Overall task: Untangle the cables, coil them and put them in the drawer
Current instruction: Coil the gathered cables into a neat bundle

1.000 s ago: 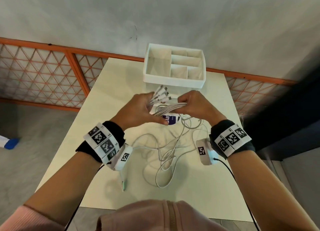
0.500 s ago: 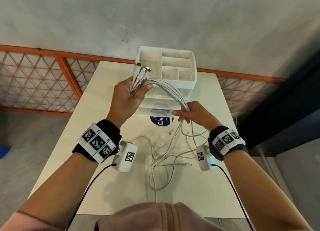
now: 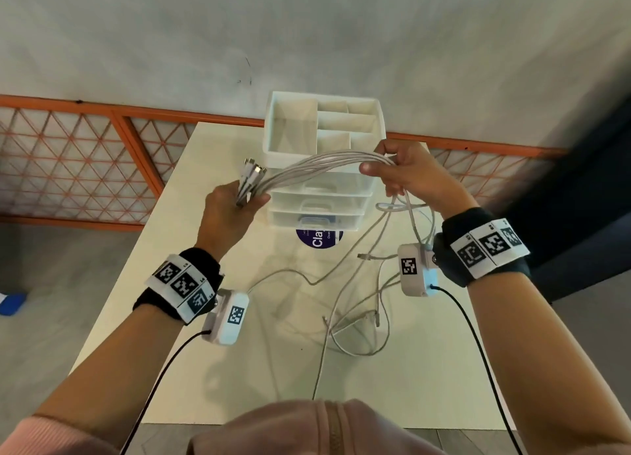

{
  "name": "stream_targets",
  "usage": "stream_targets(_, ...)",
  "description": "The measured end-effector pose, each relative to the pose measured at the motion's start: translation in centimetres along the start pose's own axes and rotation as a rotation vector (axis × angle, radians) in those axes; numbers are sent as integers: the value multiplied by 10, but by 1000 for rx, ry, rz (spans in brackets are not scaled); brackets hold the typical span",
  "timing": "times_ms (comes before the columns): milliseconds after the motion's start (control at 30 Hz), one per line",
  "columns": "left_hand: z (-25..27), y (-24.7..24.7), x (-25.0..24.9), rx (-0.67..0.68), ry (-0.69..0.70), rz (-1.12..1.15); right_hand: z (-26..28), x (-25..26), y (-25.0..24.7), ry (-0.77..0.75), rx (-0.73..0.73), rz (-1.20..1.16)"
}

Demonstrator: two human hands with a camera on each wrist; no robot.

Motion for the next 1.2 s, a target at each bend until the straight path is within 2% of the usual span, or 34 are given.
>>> stream_targets(100, 5, 4, 12, 54, -92, -72, 3, 12, 12, -40, 98, 51)
stream_targets(200, 12, 12, 20, 204, -163, -6, 2, 2, 20, -25, 159, 220)
stream_targets(233, 13, 12, 18, 218, -158, 44, 2, -2, 23, -22, 178, 300)
stream_targets(300, 12, 2, 1, 142, -90, 136, 2, -12, 32, -15, 231, 443)
stream_targets(367, 12, -6, -21, 81, -16, 241, 3, -16, 42, -23, 259, 524)
stream_targets(400, 14, -5, -34, 94, 22, 266, 3, -15, 47, -30, 267, 541)
stream_targets(467, 16, 6, -57, 186, 89, 286, 3, -10, 60, -37, 293, 556)
stream_targets(600, 31, 54, -78, 531, 153, 223, 7, 13, 88, -112, 360, 491)
stream_targets(667, 36, 69, -72, 580, 117, 147, 8, 27, 92, -167, 344, 431)
stream_targets(767, 32, 70, -62, 530, 70, 71, 8, 27, 89, -176, 330, 408)
stream_targets(867, 22, 57, -68, 512, 121, -12, 8, 9, 75, -52, 273, 178)
stream_targets(933, 10, 41, -71, 450, 135, -47, 10, -6, 65, 4, 229, 92)
stream_targets(1033, -4, 13, -76, 314, 181, -68, 15, -29, 57, 68, 206, 92)
stream_targets(1133, -11, -2, -77, 228, 201, -86, 17, -46, 59, 95, 208, -9)
stream_targets(1200, -13, -7, -76, 184, 204, -97, 15, -56, 59, 95, 203, 26)
Point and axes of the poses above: each hand's wrist, its own z-axis away from the middle knuckle, its own y-axis out of the palm, x = y × z, the point moved 10 cm from there along -z, towards the middle knuckle
